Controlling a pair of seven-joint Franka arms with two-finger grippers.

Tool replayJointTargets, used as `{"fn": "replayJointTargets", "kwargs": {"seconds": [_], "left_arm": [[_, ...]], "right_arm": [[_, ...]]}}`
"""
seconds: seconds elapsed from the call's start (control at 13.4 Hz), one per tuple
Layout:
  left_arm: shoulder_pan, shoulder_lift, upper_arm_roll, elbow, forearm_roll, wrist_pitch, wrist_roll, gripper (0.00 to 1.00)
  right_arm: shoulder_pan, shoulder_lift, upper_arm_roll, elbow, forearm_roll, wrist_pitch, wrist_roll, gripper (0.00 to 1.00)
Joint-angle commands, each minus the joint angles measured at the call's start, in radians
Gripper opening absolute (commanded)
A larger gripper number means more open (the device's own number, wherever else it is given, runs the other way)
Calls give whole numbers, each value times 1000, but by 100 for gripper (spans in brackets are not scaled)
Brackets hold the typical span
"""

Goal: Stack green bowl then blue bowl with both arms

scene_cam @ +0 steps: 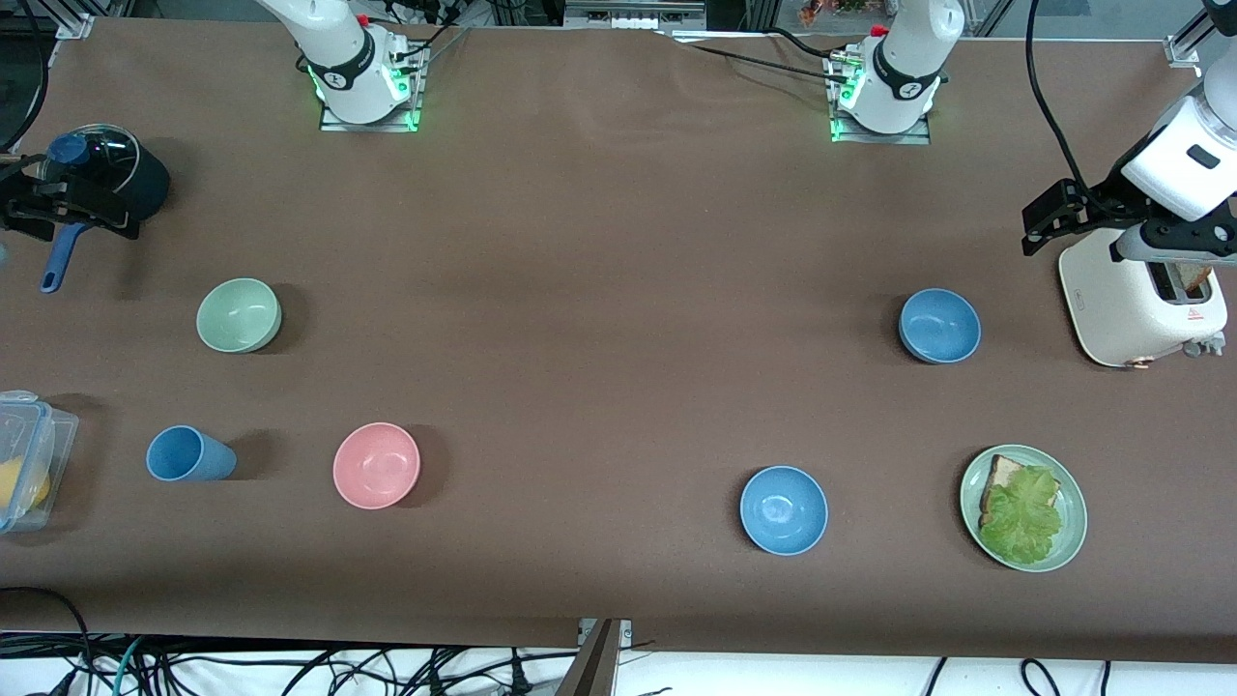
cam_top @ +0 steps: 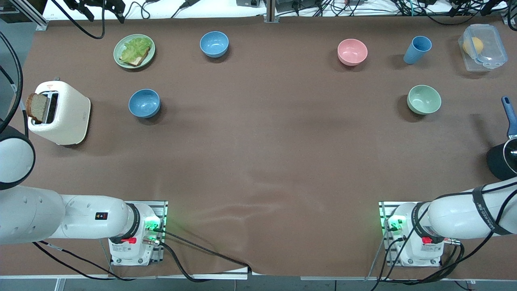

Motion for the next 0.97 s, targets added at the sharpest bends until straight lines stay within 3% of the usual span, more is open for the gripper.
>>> {"fn": "replayJointTargets", "kwargs": {"seconds": [0.0, 0.9], "left_arm": [[6, -16, -3, -10, -25, -5, 19, 100], [6, -14, -3, -5, -26, -6, 19, 100]], "right_arm": [[-9, -6, 9, -2, -18, 4, 7, 100], [-13, -3, 8, 11, -20, 3, 7, 100]]}}
